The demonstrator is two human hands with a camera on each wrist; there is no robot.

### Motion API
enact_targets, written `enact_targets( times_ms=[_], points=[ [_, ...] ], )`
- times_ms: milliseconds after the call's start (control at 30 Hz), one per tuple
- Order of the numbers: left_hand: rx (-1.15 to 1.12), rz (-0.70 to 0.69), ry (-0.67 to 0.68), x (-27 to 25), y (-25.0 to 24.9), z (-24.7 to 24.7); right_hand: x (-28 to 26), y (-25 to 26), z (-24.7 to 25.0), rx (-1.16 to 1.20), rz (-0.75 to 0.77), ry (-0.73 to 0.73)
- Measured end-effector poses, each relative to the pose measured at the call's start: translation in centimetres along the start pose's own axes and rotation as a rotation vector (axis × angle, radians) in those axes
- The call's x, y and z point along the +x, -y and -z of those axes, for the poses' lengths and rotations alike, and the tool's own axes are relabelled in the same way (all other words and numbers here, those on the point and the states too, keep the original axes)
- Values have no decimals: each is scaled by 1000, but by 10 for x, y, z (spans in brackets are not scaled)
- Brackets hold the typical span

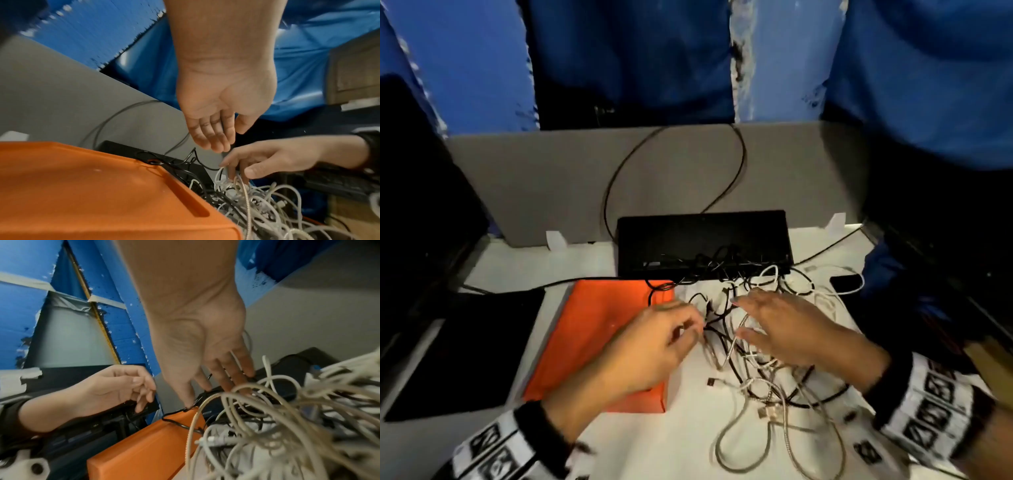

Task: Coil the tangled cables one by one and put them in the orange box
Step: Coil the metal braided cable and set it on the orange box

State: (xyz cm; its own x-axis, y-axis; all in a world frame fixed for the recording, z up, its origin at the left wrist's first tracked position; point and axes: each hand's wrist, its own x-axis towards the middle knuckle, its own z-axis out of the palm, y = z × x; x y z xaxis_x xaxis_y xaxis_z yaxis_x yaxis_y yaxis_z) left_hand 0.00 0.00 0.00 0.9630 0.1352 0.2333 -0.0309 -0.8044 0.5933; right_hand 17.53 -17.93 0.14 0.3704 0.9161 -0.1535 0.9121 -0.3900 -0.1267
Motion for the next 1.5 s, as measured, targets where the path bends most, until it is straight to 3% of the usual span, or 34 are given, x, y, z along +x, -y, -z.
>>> enact_targets(
  times_ms=[100,167,233,333,467,633,733,900,1067,1133,1200,1300,1433,1500],
  points=[
    [106,-19,32,30,7,-16,25,-10,-3,-130,40,237],
    [182,24,121,46,11,-29,37,-11,-5,-132,86,301],
    [278,60,193,54,10,-37,46,-9,-7,-87,137,276],
    [288,79,187,62,2,-45,55,-14,-5,-70,174,157],
    [241,158,75,68,-3,-43,50,-20,3,49,168,-54],
    [-3,147,8,55,-25,-37,22,-16,9,290,145,-234],
    [32,97,-67,44,-38,-30,4,-10,10,394,101,-256],
    [101,61,-250,21,-43,-23,-27,-12,-11,348,-13,-251],
    [-544,66,-547,-6,-57,19,-45,-25,-45,250,-137,-107],
    [-628,63,-631,-23,-61,33,-48,-25,-53,222,-145,-85],
    [-608,76,-601,-32,-62,32,-48,-24,-52,275,-121,-139],
    [-488,94,-429,-42,-58,14,-52,-11,-44,392,-65,-203],
    [-436,141,-188,-48,-63,-5,-56,7,-39,461,-9,-154],
    [-423,133,-160,-51,-66,-15,-56,16,-41,480,16,-173]
  ],
)
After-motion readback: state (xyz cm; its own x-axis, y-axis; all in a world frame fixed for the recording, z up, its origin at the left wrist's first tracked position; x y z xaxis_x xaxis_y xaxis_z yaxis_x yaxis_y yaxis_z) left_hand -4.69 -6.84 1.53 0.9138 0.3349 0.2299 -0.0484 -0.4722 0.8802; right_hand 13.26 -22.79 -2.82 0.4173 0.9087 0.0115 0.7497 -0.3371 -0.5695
